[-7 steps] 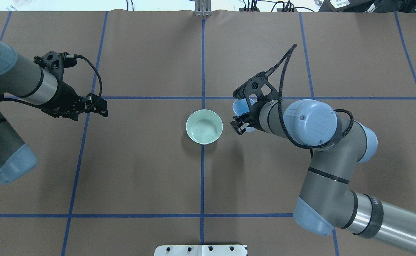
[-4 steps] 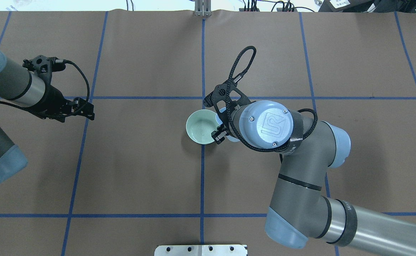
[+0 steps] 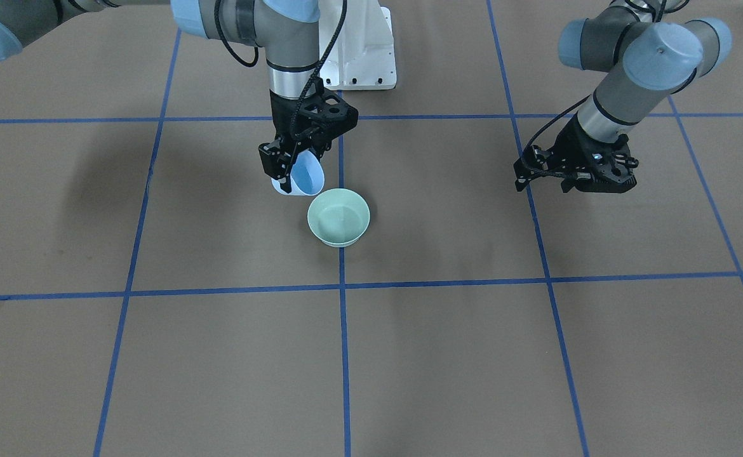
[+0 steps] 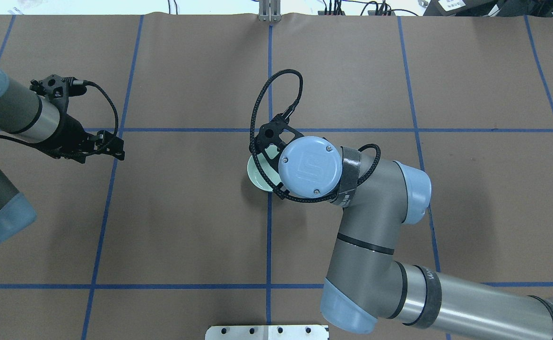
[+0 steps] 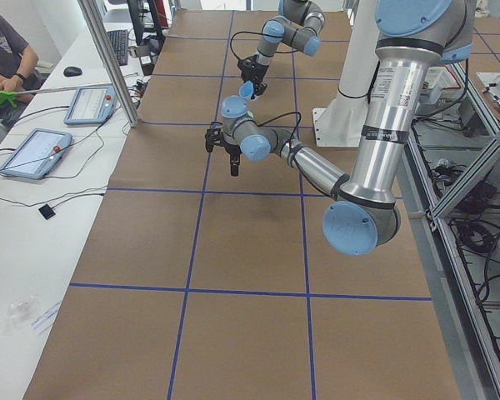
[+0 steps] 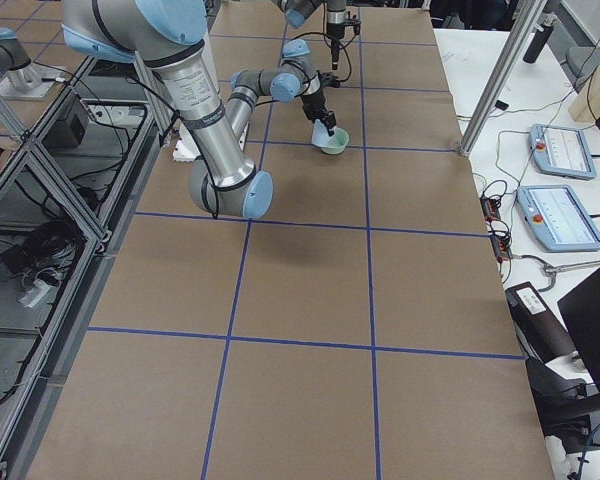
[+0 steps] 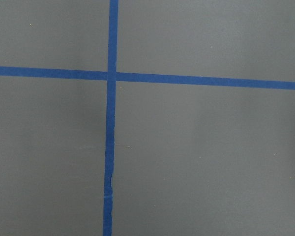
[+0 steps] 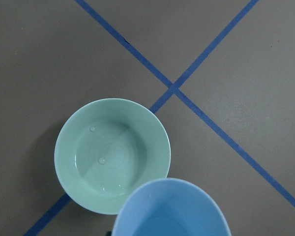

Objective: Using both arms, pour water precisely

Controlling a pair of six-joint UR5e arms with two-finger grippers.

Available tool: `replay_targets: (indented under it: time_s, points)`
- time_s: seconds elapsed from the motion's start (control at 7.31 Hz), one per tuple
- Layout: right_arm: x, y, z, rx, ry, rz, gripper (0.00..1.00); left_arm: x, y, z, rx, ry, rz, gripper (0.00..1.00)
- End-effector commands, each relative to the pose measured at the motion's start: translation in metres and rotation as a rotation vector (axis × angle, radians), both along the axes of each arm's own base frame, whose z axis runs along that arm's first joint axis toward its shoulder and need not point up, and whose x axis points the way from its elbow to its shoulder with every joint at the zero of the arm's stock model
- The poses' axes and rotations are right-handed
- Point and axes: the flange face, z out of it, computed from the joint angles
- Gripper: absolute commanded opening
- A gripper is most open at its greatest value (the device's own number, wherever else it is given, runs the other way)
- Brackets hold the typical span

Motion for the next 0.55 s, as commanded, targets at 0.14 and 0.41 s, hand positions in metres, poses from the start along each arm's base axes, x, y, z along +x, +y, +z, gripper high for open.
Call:
replay_targets:
  time_s: [0.14,0.41]
  points:
    - [-0.024,-0.001,-0.001,0.051,0.104,-0.023,0.51,0.001,0.0,-0.001,0.0,0.002,-0.002,1.0]
    - [-0.029,-0.007,-0.011,0.074,0.178,-0.033,0.51,0.001,-0.001,-0.002,0.001,0.003,-0.002,1.0]
